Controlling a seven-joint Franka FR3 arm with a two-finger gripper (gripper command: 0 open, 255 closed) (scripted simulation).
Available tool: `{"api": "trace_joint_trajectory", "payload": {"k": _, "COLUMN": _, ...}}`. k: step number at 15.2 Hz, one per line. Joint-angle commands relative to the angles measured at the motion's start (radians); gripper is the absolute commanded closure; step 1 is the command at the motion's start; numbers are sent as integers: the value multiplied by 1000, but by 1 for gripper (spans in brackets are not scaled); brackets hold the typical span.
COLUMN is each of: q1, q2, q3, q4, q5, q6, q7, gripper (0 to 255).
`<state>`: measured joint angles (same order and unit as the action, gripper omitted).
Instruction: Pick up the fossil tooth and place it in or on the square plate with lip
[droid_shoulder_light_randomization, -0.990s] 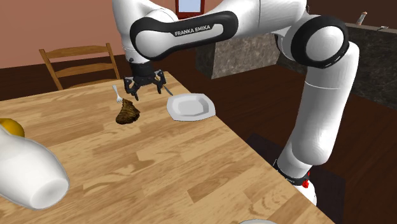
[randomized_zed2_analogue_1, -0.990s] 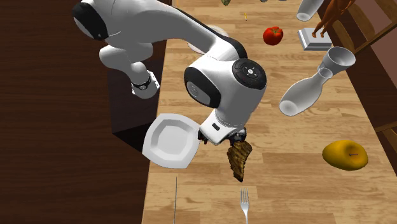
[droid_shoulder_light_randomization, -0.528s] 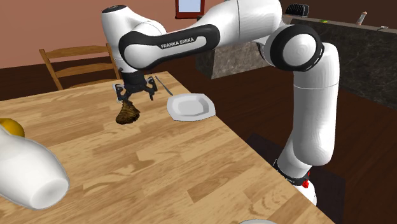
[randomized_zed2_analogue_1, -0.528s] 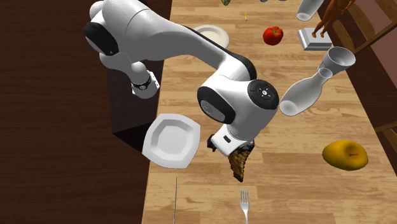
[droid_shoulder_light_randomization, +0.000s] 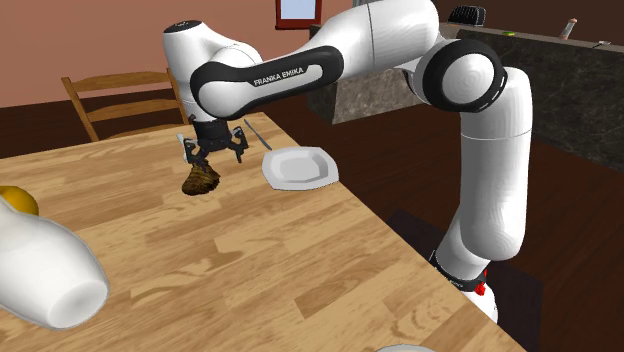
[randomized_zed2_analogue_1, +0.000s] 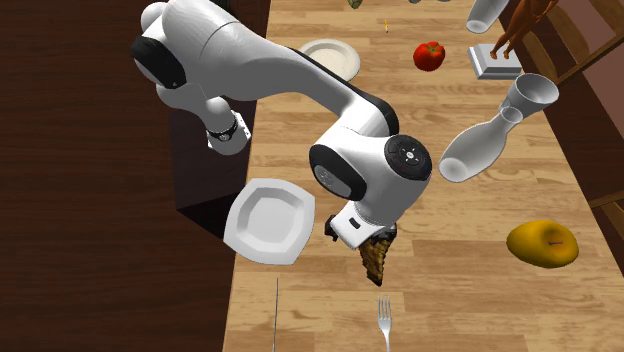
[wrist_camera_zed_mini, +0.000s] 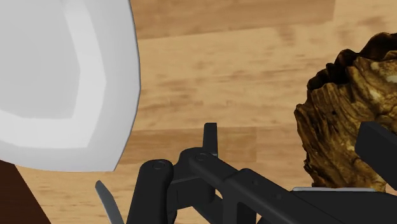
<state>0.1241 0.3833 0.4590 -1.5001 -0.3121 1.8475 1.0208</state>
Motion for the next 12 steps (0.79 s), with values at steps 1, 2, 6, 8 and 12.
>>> {"api": "trace_joint_trajectory", "payload": {"k": 1, "q1": 0, "q2": 0, "q3": 0, "q4": -1, "q5": 0, "q6": 1, "q7": 0, "gripper": 0}}
{"api": "trace_joint_trajectory", "payload": {"k": 2, "q1": 0, "q2": 0, "q3": 0, "q4": 0, "q5": 0, "q6": 0, "q7": 0, "gripper": 0}}
{"api": "trace_joint_trajectory", "payload": {"k": 6, "q1": 1, "q2": 1, "q3": 0, "q4": 2, "q5": 0, "q6": -1, "q7": 0, "gripper": 255}}
{"api": "trace_joint_trajectory", "payload": {"k": 8, "q1": 0, "q2": 0, "q3": 0, "q4": 1, "q5": 0, "q6": -1, "q7": 0, "gripper": 255}}
{"api": "trace_joint_trajectory", "payload": {"k": 12, "q1": 0, "q2": 0, "q3": 0, "q4": 1, "q5": 0, "q6": 0, "q7": 0, "gripper": 255}}
